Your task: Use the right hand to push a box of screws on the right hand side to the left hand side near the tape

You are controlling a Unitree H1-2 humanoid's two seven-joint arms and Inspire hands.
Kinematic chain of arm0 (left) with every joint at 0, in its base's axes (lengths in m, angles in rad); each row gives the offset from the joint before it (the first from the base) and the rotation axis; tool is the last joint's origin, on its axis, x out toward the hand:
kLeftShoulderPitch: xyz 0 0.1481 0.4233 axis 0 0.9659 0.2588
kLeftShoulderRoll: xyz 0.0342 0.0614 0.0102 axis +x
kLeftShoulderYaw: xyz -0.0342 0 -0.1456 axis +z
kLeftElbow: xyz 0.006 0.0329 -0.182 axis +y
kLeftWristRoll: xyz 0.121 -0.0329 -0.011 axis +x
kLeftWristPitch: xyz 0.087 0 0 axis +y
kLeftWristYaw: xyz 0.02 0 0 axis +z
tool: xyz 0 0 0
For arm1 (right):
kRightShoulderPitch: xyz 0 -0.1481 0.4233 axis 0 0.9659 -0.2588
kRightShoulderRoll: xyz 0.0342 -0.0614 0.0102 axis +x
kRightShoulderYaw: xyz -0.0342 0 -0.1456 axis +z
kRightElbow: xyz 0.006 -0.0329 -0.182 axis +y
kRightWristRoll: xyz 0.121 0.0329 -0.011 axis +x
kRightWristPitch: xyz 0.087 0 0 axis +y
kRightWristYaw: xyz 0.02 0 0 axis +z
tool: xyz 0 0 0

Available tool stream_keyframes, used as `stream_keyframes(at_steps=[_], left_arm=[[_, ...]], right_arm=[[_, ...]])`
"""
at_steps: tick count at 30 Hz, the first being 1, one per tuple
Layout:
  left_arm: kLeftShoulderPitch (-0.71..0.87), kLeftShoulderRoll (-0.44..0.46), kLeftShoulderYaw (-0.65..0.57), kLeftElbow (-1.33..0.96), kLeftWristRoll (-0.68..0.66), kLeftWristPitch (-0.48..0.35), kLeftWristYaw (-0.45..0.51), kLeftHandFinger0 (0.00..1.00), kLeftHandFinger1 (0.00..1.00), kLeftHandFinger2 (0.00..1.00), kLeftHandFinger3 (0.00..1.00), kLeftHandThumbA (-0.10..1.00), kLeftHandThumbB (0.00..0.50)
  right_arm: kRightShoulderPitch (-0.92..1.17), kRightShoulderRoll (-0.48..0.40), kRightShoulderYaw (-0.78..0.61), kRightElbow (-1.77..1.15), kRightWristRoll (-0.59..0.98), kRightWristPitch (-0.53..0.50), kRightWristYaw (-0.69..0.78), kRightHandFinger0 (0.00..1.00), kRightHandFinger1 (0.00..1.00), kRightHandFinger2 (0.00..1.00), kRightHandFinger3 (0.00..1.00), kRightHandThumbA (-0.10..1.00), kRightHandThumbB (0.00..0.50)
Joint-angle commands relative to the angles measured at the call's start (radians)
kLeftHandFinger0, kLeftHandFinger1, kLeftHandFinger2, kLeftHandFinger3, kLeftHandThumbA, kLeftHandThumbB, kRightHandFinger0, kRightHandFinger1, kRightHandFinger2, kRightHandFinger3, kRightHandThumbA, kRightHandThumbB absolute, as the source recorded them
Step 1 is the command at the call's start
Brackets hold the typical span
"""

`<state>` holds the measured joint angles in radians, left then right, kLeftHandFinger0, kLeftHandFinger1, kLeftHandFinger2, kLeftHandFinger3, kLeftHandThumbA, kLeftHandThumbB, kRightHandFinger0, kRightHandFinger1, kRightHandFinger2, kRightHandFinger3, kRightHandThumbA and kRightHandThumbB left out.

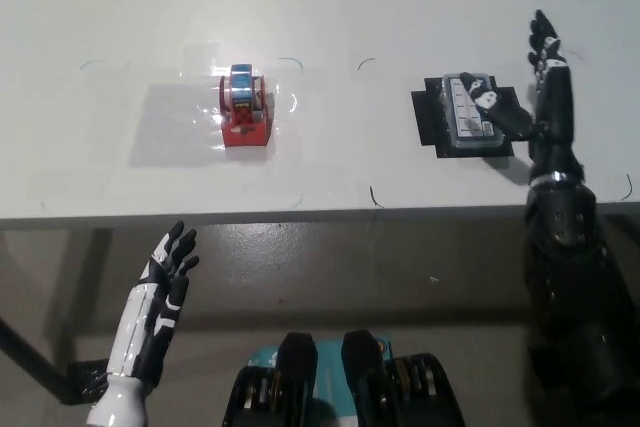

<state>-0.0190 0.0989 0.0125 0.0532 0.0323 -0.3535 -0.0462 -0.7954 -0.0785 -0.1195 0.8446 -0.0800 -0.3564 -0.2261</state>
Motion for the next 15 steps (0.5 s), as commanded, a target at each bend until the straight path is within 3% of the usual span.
stream_keyframes(at_steps=[1, 7, 15], left_arm=[[-0.004, 0.003, 0.004, -0.031, -0.007, -0.047, 0.003, 1.0, 1.0, 1.0, 1.0, 0.9, 0.132], [-0.008, 0.005, 0.004, -0.023, -0.017, -0.056, -0.002, 1.0, 1.0, 1.0, 1.0, 0.89, 0.139], [-0.003, 0.006, 0.003, -0.031, -0.017, -0.059, -0.003, 1.0, 1.0, 1.0, 1.0, 0.89, 0.145]], right_arm=[[-0.111, 0.001, -0.014, 0.094, 0.032, -0.029, -0.027, 1.0, 1.0, 1.0, 1.0, 0.87, 0.009], [-0.197, -0.018, -0.006, 0.323, 0.025, -0.072, -0.054, 1.0, 1.0, 1.0, 1.0, 1.0, 0.048], [-0.243, -0.019, 0.001, 0.465, 0.02, -0.081, -0.118, 1.0, 1.0, 1.0, 1.0, 1.0, 0.111]])
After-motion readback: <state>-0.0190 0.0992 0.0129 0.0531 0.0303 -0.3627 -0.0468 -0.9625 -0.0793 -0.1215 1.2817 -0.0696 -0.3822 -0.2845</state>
